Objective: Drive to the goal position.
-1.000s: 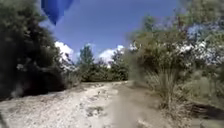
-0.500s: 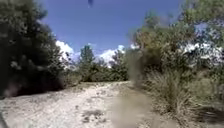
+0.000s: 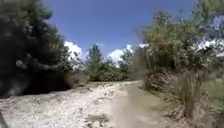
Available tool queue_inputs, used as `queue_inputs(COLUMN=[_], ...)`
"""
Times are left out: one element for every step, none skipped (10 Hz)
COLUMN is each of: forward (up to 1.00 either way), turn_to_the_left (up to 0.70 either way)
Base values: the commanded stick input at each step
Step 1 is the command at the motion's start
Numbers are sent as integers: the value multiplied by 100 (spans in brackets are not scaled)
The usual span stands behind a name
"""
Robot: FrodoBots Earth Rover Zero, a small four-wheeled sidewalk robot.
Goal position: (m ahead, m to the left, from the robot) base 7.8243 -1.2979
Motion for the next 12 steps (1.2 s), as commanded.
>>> queue_inputs(forward=[44, 44, 44, 44, 44, 44, 44, 44, 44, 44, 44, 44], turn_to_the_left=[22, 6, 2, 2, 2, 2, 2, 2, 2, 2, 2, 2])
